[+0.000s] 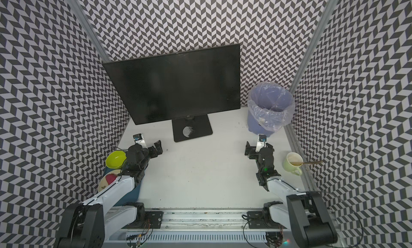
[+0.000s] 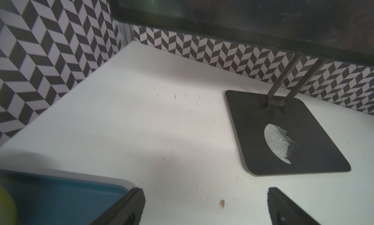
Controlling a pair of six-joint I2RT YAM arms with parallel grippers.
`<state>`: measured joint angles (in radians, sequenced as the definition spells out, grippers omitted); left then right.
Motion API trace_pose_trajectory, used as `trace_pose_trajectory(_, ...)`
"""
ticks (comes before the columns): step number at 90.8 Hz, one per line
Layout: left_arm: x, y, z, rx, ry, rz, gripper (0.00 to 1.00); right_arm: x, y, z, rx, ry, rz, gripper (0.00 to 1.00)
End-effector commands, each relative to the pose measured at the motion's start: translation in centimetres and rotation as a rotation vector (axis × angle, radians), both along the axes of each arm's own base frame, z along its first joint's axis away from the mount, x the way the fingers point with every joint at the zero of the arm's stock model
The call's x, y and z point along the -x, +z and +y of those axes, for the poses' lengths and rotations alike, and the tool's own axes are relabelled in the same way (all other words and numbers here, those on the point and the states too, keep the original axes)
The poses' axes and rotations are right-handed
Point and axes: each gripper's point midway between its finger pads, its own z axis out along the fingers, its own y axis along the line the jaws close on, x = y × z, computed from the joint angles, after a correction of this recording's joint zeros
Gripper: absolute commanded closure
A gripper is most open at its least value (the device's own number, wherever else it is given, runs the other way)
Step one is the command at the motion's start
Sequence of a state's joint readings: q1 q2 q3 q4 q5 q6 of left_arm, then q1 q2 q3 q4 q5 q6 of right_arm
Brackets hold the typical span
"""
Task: Remove the sticky note from the monitor
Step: Reset both arms
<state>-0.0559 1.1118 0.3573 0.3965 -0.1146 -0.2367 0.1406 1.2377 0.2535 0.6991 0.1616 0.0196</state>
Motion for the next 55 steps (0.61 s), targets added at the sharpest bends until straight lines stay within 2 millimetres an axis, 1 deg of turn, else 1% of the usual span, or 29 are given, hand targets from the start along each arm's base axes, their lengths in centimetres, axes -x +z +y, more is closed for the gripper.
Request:
trace_pose_trajectory(1,-1.0,3.0,1.7,-0.137,0.048,-0.162,0.00,-1.7,5.0,-1.1,0.034,-0.056,-0.246,0.01)
trace_pose_trajectory(7,-0.6,2.6,2.4,-0.129,0.072,-0.223,0.00,-2.4,5.5,-1.3,0.030,-0.048,-0.278,0.01)
trace_pose_trajectory(12,-0.4,2.3,2.4,-0.122,0.060,-0.263,0.00,-3.0,4.4,-1.5,0.023,-0.045,-0.251,0.01)
trace_pose_trajectory(16,-0.7,1.9,2.7,-0.109,0.060,-0.263,0.00,-2.7,3.7,-1.7,0.013,-0.043,-0.261,0.01)
trace_pose_trajectory(20,-1.0,2.3,3.1,-0.106,0.067,-0.278,0.00,-2.5,3.7,-2.1,-0.002,-0.062,-0.297,0.01)
trace_pose_trajectory(21,-1.0,2.5,3.3,-0.107,0.071,-0.288,0.00,-2.1,3.4,-2.1,0.000,-0.062,-0.294,0.01)
trace_pose_trajectory(25,-0.8,2.7,4.0,-0.096,0.089,-0.317,0.00,-1.6,3.2,-2.1,-0.002,-0.048,-0.304,0.01)
trace_pose_trajectory(31,-0.8,3.0,4.5,-0.101,0.087,-0.351,0.00,-1.9,3.0,-2.0,-0.002,-0.027,-0.279,0.01)
trace_pose_trajectory(35,-0.8,2.7,4.7,-0.088,0.090,-0.362,0.00,-2.0,2.2,-1.9,-0.003,-0.017,-0.236,0.01)
trace_pose_trajectory(39,-1.0,2.5,4.4,-0.096,0.068,-0.368,0.00,-2.0,2.1,-2.1,-0.013,-0.024,-0.237,0.01)
trace_pose_trajectory(41,-1.3,2.1,4.1,-0.099,0.045,-0.346,0.00,-2.7,2.9,-2.2,-0.018,-0.032,-0.258,0.01)
trace_pose_trajectory(45,-1.6,2.1,3.8,-0.099,0.029,-0.331,0.00,-3.3,2.8,-2.4,-0.014,-0.042,-0.240,0.01)
trace_pose_trajectory(48,-1.4,2.4,3.8,-0.101,0.028,-0.353,0.00,-3.3,2.7,-2.4,-0.011,-0.041,-0.231,0.01)
trace_pose_trajectory(55,-1.6,2.1,3.4,-0.105,0.006,-0.336,0.00,-3.3,2.8,-2.3,-0.011,-0.037,-0.237,0.01)
